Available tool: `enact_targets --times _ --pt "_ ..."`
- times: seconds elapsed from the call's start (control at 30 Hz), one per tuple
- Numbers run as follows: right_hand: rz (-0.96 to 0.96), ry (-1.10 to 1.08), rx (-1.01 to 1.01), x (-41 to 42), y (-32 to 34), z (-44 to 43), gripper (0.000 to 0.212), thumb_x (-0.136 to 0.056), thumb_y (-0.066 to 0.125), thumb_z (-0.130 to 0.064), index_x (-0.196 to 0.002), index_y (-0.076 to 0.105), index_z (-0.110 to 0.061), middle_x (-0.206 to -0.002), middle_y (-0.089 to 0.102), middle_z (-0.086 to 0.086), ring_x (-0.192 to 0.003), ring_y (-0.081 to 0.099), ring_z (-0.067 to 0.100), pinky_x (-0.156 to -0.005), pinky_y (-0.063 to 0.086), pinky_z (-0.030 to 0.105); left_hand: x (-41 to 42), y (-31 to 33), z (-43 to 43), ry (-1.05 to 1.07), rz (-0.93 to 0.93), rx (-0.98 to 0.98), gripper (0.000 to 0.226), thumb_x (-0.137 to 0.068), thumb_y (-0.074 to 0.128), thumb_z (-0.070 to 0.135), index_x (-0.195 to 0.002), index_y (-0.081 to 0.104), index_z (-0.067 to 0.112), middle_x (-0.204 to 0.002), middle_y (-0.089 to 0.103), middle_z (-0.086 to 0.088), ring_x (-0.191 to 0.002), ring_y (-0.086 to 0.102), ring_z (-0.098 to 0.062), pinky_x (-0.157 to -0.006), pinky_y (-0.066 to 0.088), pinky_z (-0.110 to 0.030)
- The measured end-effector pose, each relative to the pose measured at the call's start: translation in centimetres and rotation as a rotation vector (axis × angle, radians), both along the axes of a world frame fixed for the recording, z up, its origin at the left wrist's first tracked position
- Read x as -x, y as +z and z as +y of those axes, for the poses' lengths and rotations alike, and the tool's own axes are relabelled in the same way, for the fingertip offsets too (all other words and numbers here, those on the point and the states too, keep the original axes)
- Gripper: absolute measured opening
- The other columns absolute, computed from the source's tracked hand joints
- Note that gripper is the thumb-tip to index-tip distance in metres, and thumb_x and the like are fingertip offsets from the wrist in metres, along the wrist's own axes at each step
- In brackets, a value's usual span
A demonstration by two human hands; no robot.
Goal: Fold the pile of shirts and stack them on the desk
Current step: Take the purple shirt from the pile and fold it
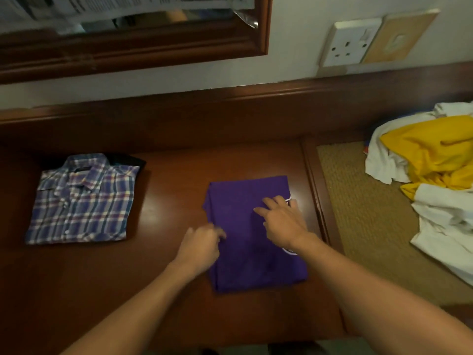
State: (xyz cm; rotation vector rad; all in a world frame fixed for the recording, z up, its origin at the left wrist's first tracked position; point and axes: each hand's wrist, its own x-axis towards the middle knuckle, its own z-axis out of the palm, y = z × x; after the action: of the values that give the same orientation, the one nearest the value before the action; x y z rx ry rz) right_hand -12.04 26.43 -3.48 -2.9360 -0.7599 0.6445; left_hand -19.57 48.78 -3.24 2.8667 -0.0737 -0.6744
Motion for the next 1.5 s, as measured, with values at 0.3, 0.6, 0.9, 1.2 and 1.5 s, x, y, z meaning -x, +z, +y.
enact_targets --times 0.3,0.6,0.9,1.2,1.5 --pt "0.124 -0.193 -0.008 15.1 0.5 3.3 0.054 -0.092 0.046 -0.032 -0.147 0.047 -0.033 -0.146 0.043 0.0 -0.127 0.038 0.031 -0.097 0.031 0.045 -6.2 -0.3 2.2 -0.427 0.007 -0.203 0.068 -0.094 0.061 0.017 -0.154 0.034 0.034 -0.162 0.028 0.002 -0.151 0.022 -0.02 -0.116 0.007 -0.068" --pt "0.115 -0.349 0.125 17.3 0.1 2.2 0.065 -0.094 0.047 -0.034 -0.156 0.028 -0.042 -0.169 0.004 -0.007 -0.141 0.024 0.03 -0.104 0.027 0.052 7.2 -2.1 9.6 -0.261 -0.086 -0.158 0.073 -0.085 0.055 0.019 -0.152 0.034 0.041 -0.135 0.043 0.007 -0.129 0.042 -0.019 -0.111 0.024 -0.067" --pt "-0.027 -0.256 0.01 24.9 -1.5 3.7 0.061 -0.081 0.066 -0.035 -0.14 0.055 -0.036 -0.146 0.045 -0.005 -0.123 0.041 0.027 -0.091 0.038 0.043 17.7 -2.7 15.5 -0.204 -0.127 -0.071 0.058 -0.083 0.072 0.021 -0.138 0.058 0.029 -0.137 0.054 0.007 -0.132 0.049 -0.015 -0.108 0.023 -0.064" --pt "-0.296 -0.388 -0.152 28.5 -4.9 3.5 0.031 -0.089 0.062 -0.021 -0.116 0.074 -0.03 -0.121 0.066 -0.003 -0.097 0.058 0.025 -0.072 0.035 0.038 20.7 -4.4 16.5 -0.231 -0.406 -0.005 0.05 -0.064 0.091 0.015 -0.11 0.072 0.022 -0.107 0.068 0.003 -0.096 0.063 -0.021 -0.086 0.038 -0.048" --pt "-0.248 -0.511 -0.245 28.9 -4.2 3.7 0.02 -0.093 0.062 -0.024 -0.106 0.075 -0.032 -0.104 0.072 -0.009 -0.093 0.056 0.02 -0.072 0.029 0.034 23.6 -5.6 15.5 -0.087 -0.458 0.051 0.026 -0.08 0.079 0.017 -0.103 0.073 0.027 -0.103 0.068 0.008 -0.098 0.06 -0.02 -0.086 0.032 -0.044"
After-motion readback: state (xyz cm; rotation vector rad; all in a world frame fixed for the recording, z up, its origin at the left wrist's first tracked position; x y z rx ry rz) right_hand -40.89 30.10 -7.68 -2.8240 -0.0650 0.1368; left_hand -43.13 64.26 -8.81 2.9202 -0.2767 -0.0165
